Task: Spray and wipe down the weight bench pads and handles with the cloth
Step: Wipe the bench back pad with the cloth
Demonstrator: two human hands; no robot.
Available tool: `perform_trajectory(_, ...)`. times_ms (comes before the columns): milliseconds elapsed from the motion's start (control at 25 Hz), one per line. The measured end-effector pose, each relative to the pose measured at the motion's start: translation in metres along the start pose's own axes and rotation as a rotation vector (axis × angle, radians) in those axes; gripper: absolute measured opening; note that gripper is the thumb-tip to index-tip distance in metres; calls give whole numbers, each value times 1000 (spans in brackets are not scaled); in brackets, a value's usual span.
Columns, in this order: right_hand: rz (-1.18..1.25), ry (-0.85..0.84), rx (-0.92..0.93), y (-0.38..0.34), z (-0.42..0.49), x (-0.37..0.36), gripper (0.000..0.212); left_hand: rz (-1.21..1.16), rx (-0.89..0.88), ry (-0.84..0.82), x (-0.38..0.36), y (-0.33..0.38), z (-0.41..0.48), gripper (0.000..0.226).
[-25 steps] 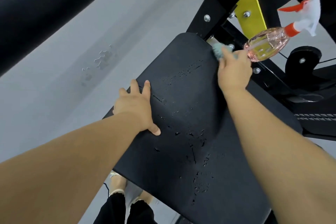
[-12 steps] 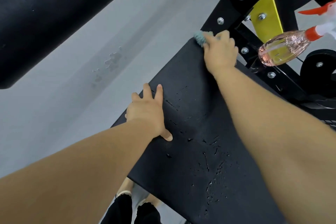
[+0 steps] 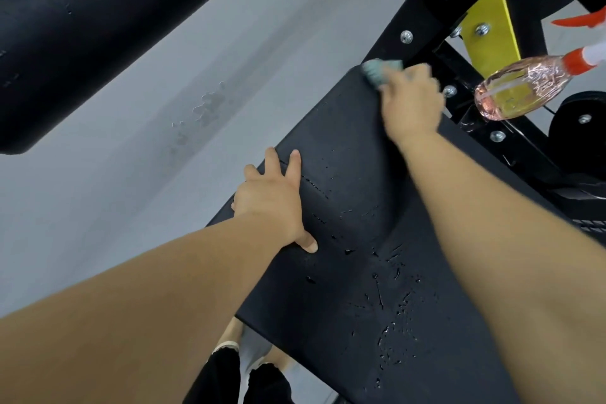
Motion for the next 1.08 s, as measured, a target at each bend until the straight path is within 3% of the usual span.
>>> perform_trajectory(40,5,28,-154,17,4,2,33,4,0,3,0,0,1,140)
perform_trajectory(120,5,35,-217,-1,-9,2,36,-7,4,9,1,-1,1,141)
perform_trajectory(200,89,24,-53,-52,-48,5,35,-18,9,17,1,-1,1,141)
perform_trajectory(280,226,19,244,-90,-98,18,34,-19,13,23,1,-2,0,138)
perform_trajectory(360,221,33,394,-68,-116,29,33,-9,10,28,1,-2,0,137)
perform_trajectory(440,98,72,220,-1,-104,36,31,-6,4,26,1,-1,0,140)
perform_trajectory(520,1,88,-137,66,-91,43,33,-10,9,27,1,-1,1,142)
perform_trajectory(600,-35,96,-381,76,-95,41,38,-19,14,20,1,-2,3,143)
perform_trajectory(640,-43,73,-389,55,-101,37,38,-25,15,17,2,-3,3,143)
perform_trajectory(720,43,99,-205,-10,-126,40,36,-34,22,34,3,-4,3,142)
perform_trajectory(800,176,127,92,-59,-170,49,36,-58,20,64,2,-5,-3,141)
perform_trajectory(920,310,56,493,-43,-217,67,34,-185,36,161,1,-20,-19,126)
perform_trajectory(1000,250,120,512,3,-217,78,35,-457,121,192,0,-47,-31,101)
perform_trajectory(1080,157,165,278,39,-199,79,35,-550,220,222,-9,-78,-50,74)
Point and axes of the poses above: each hand's wrist, its own z-axis towards the middle knuckle, its own x-axis out of the back of the hand, y = z × x, the point moved 7 cm from there along z, towards the middle knuckle, and after that the axes turned 12 degrees about y, right-handed, at the moved point
